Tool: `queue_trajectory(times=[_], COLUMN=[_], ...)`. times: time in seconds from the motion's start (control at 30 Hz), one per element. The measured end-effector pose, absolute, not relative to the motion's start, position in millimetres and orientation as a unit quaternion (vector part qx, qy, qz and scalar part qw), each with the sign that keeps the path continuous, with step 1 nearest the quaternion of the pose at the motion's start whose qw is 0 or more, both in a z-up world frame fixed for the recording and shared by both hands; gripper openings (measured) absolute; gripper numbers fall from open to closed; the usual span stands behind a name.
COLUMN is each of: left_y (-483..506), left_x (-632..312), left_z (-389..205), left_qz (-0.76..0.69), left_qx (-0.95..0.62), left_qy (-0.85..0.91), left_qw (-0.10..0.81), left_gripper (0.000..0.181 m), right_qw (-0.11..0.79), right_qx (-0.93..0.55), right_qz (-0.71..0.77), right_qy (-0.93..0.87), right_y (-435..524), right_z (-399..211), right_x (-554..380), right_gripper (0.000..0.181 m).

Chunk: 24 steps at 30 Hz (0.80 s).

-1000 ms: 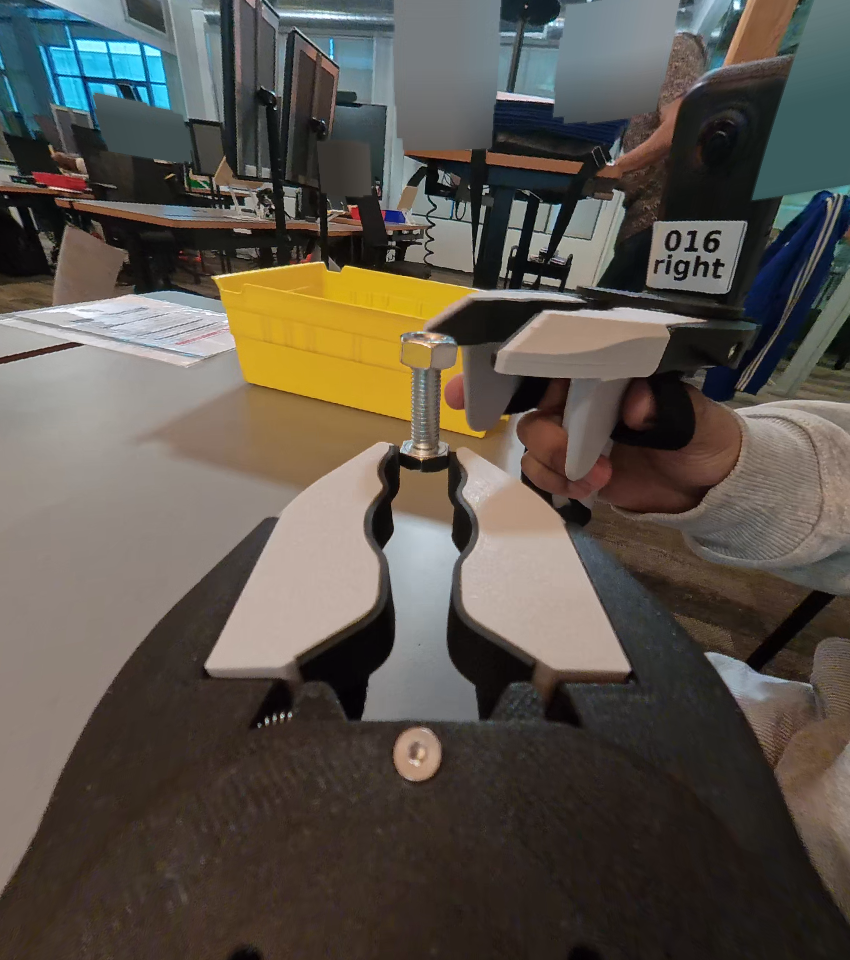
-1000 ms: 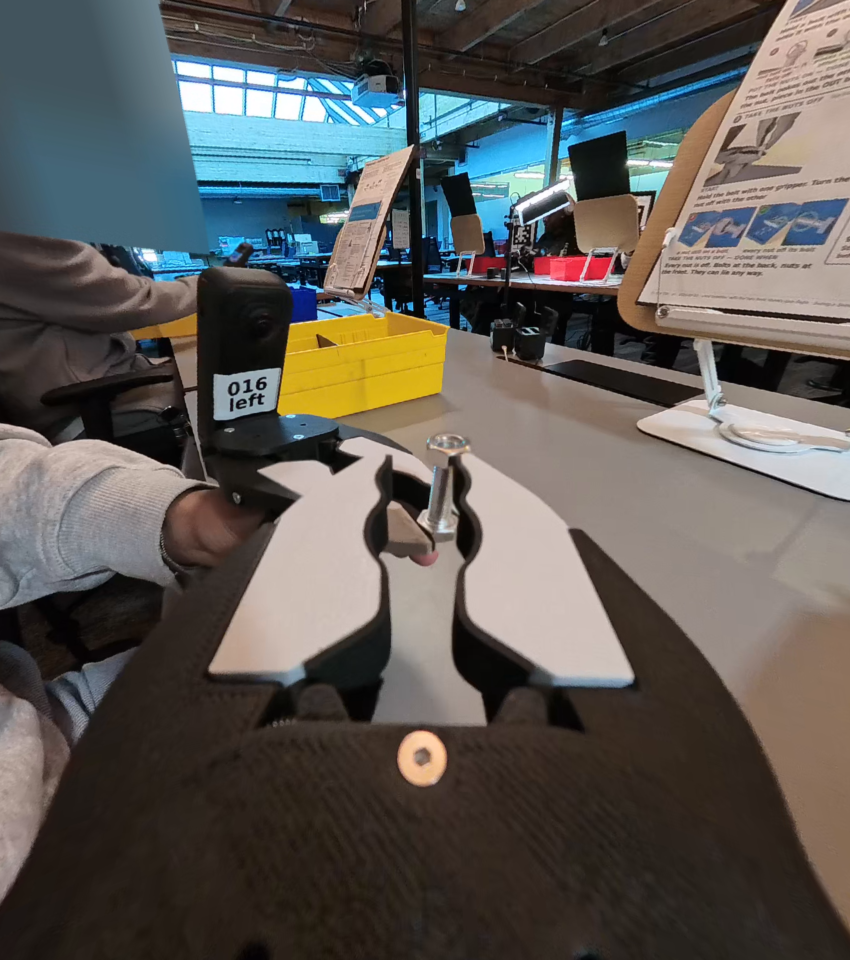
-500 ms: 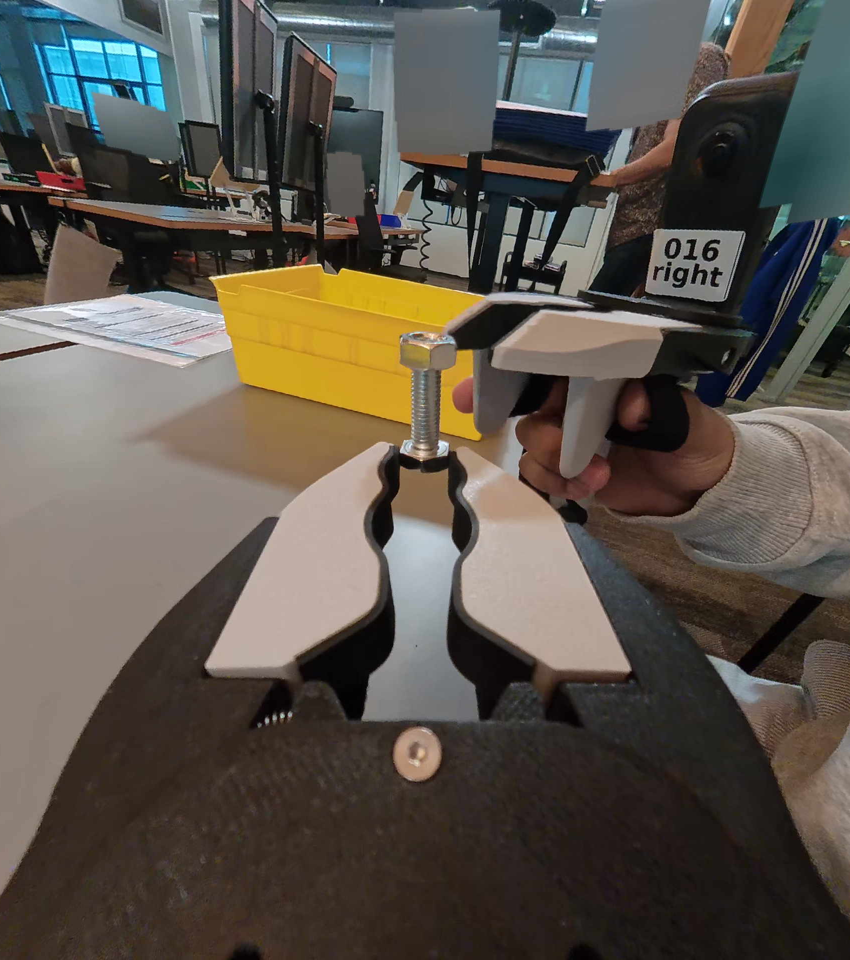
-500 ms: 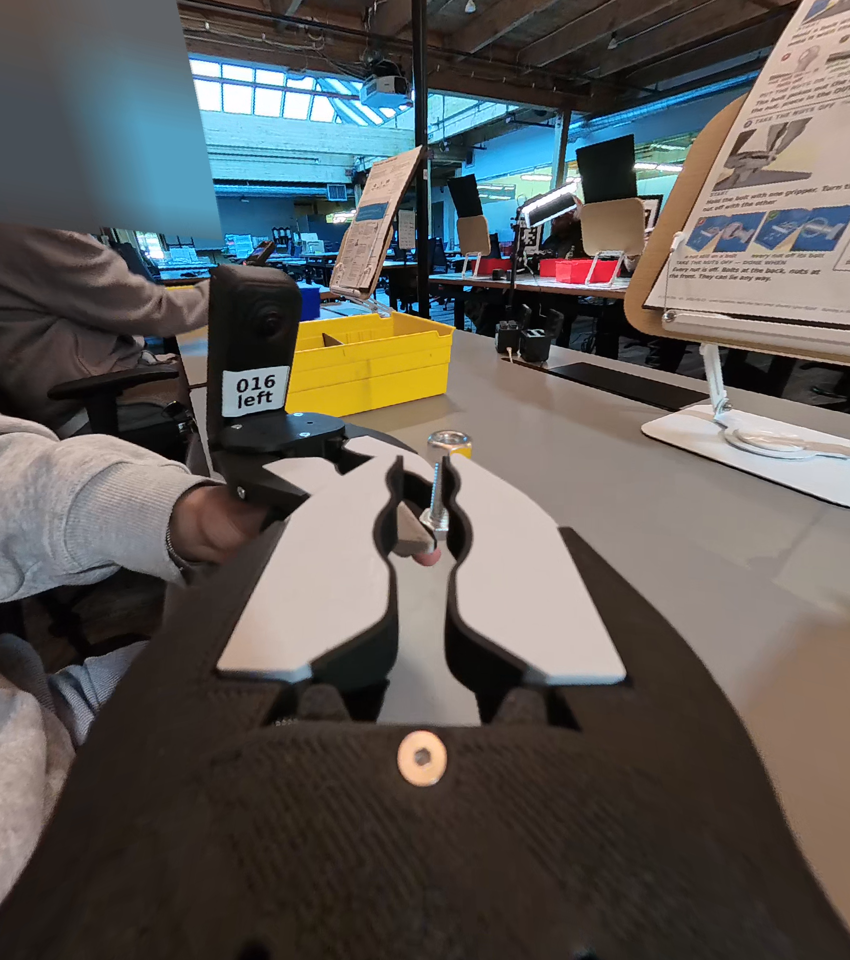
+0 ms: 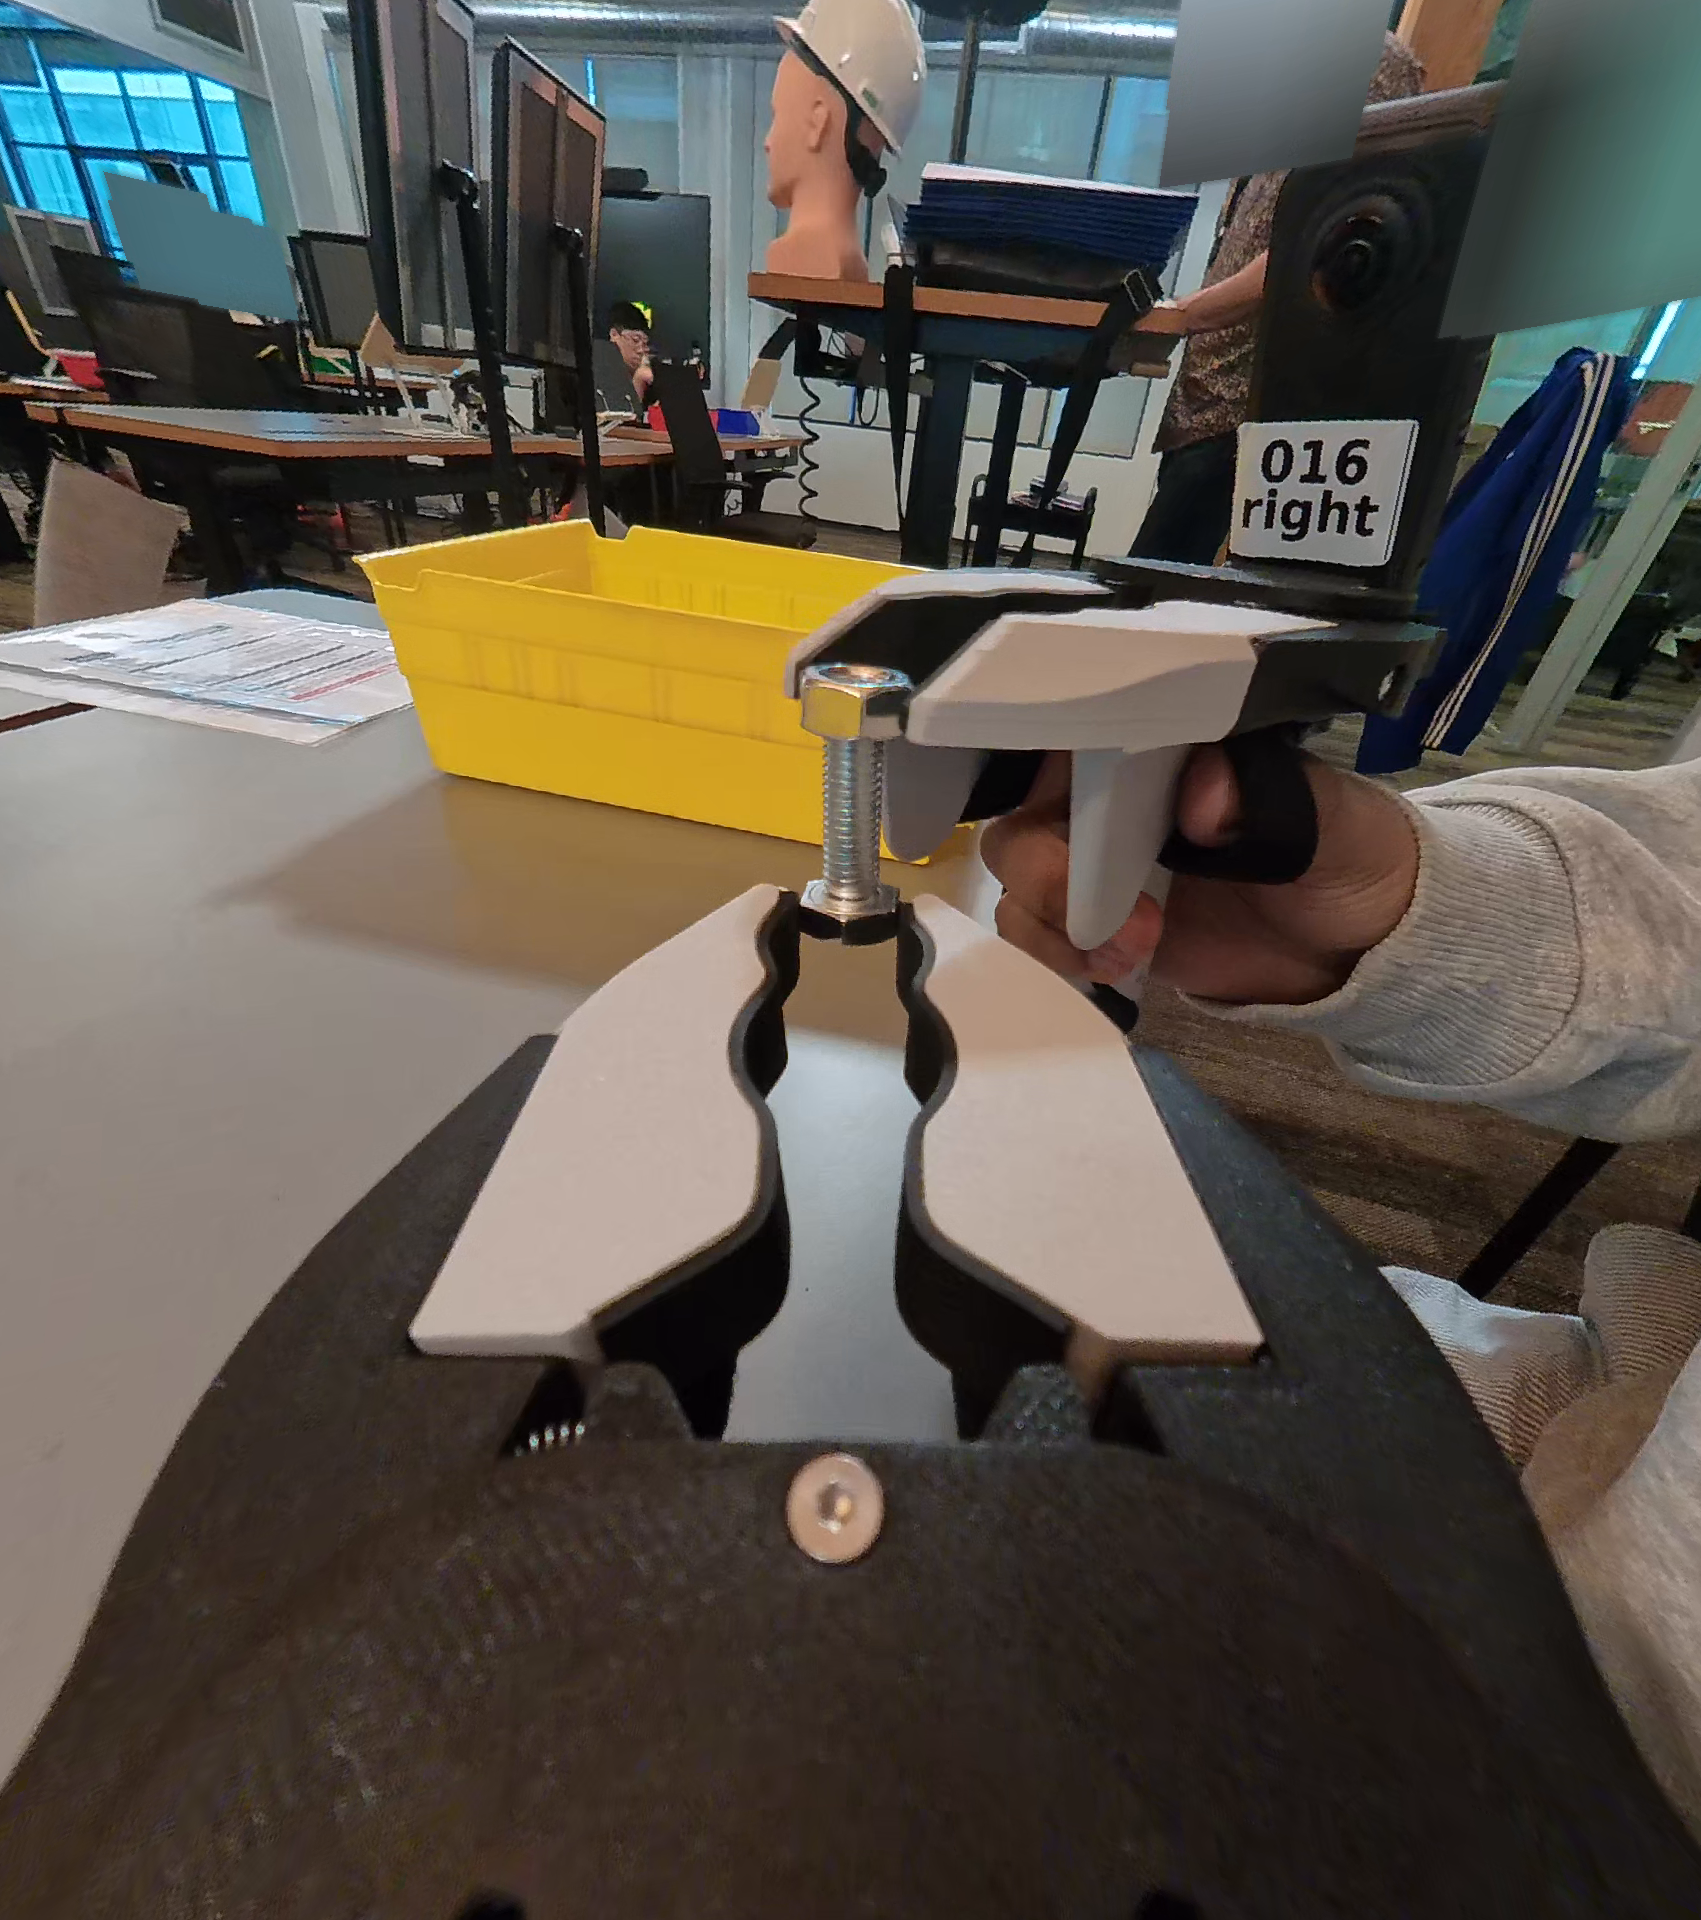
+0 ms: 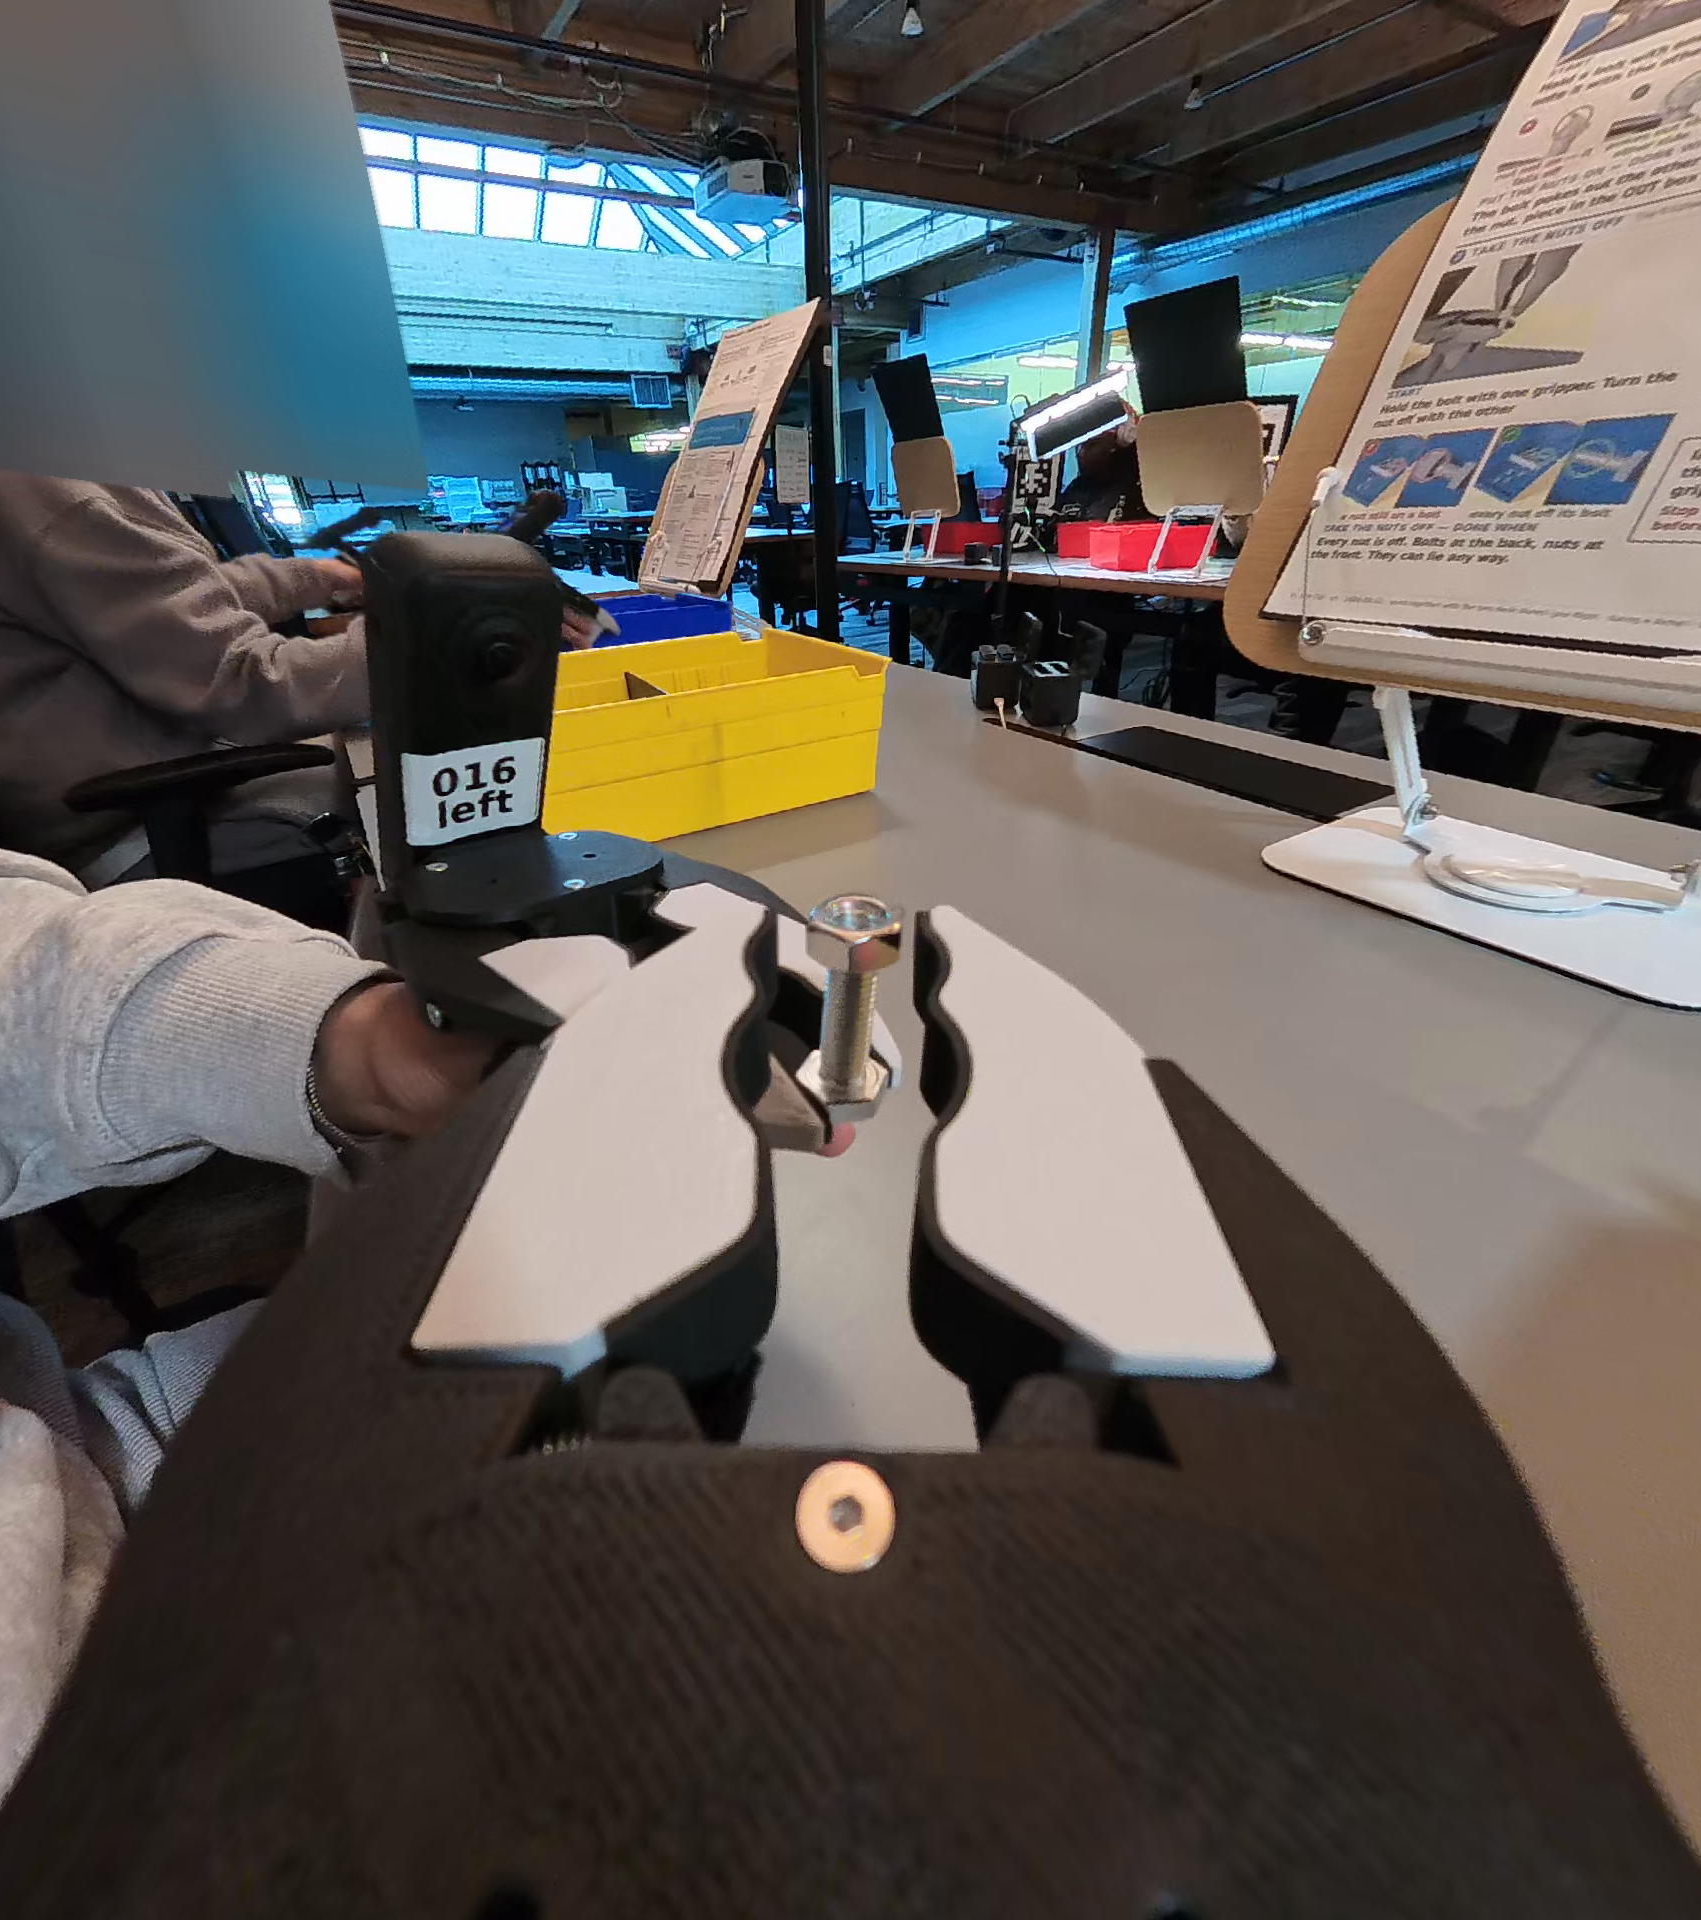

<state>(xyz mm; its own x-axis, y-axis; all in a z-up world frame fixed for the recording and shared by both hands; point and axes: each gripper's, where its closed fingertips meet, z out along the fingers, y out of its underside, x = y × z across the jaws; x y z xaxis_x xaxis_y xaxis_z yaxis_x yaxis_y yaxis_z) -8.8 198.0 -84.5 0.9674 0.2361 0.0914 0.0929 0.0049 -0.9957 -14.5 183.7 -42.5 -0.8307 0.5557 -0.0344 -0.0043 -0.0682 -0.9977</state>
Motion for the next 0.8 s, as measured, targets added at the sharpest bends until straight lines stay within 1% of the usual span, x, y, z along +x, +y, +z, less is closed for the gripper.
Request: queue_trajectory(times=[0.13,0.3,0.6,0.8], left_y=[198.6,199.3,198.8,198.0], left_x=[-7.7,-10.0,-16.0,-17.4], left_z=[-84.5,-85.8,-84.0,-85.2], left_qz=[0.052,0.061,0.142,0.142], left_qx=[-0.704,-0.706,-0.706,-0.707], left_qy=[-0.114,-0.132,-0.156,-0.159], left_qw=[0.699,0.693,0.676,0.674], left_gripper=[0.019,0.019,0.020,0.019], right_qw=[0.201,0.207,0.224,0.218], right_qx=[-0.207,-0.213,-0.271,-0.282], right_qz=[0.699,0.695,0.686,0.688], right_qy=[-0.654,-0.655,-0.637,-0.632], right_y=[183.6,184.3,188.8,188.0], right_z=[-42.4,-43.1,-41.5,-42.2], right_x=[-13.6,-15.1,-21.0,-21.3], right_gripper=[0.018,0.017,0.017,0.017])
